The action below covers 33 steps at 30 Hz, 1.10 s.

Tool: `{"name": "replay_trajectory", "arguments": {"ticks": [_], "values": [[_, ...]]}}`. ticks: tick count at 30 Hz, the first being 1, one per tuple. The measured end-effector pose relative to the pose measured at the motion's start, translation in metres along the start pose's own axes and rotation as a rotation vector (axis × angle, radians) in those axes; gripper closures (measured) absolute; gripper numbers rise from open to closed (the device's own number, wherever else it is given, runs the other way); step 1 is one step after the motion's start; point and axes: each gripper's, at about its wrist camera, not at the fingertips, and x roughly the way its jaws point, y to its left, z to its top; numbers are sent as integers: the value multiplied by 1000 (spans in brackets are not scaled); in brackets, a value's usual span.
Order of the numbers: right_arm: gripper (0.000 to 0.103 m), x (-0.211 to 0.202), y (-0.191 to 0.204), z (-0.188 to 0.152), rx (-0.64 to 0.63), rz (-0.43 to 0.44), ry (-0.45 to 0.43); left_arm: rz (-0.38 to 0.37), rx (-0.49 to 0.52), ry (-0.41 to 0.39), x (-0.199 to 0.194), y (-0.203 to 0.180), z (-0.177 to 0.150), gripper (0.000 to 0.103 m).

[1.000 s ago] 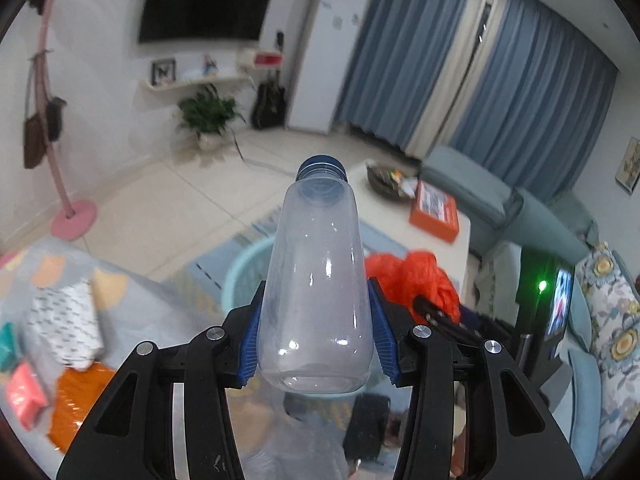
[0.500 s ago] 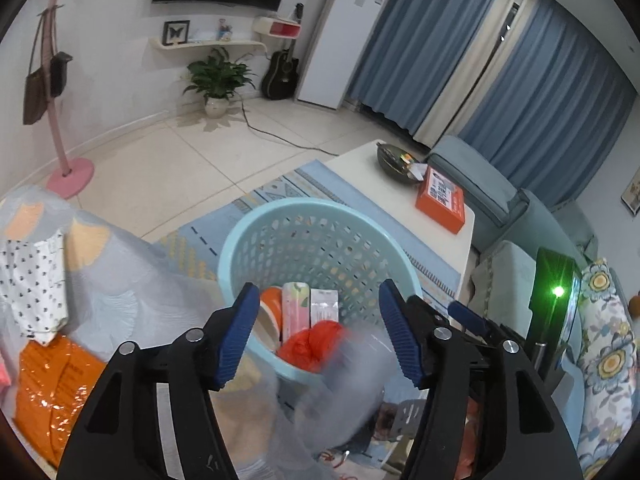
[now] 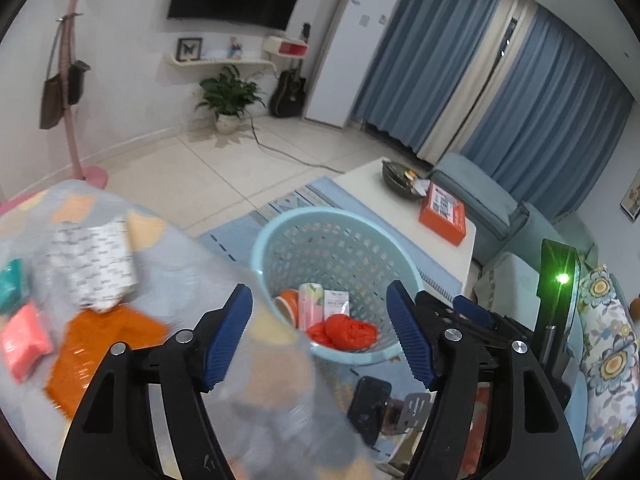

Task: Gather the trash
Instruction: 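Carry the bottle and red bag over the wastebasket and open both tools, then move both tools back over the table toward the remaining packets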

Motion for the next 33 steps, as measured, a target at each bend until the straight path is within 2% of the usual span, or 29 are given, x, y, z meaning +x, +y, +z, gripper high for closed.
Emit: {"name": "replay_trajectory", "arguments": {"ticks": [6,14,20,23,27,30,33], "values": [[38,-32,23,-6,-27,75,-41,46,-42,-80,-62,37,-7,35],[32,-83,84,-10,-145,177,-123,129,-130,-211,-148,95,-10,35],[28,-113,141,-22,-270,249,-178,183,-213,-252,-180,136,-14,35],[25,-121,167,-30,-335,280,-199,202,-260,-240,-182,158,-17,34],[22,-123,197,-41,-421,310,-214,232,-294,-185,-167,181,-18,32],[21,-116,213,-47,-452,328,-194,248,-318,-96,-142,196,-17,30],[21,-102,224,-43,-451,294,-170,235,-334,-30,-116,203,-25,30]]}}
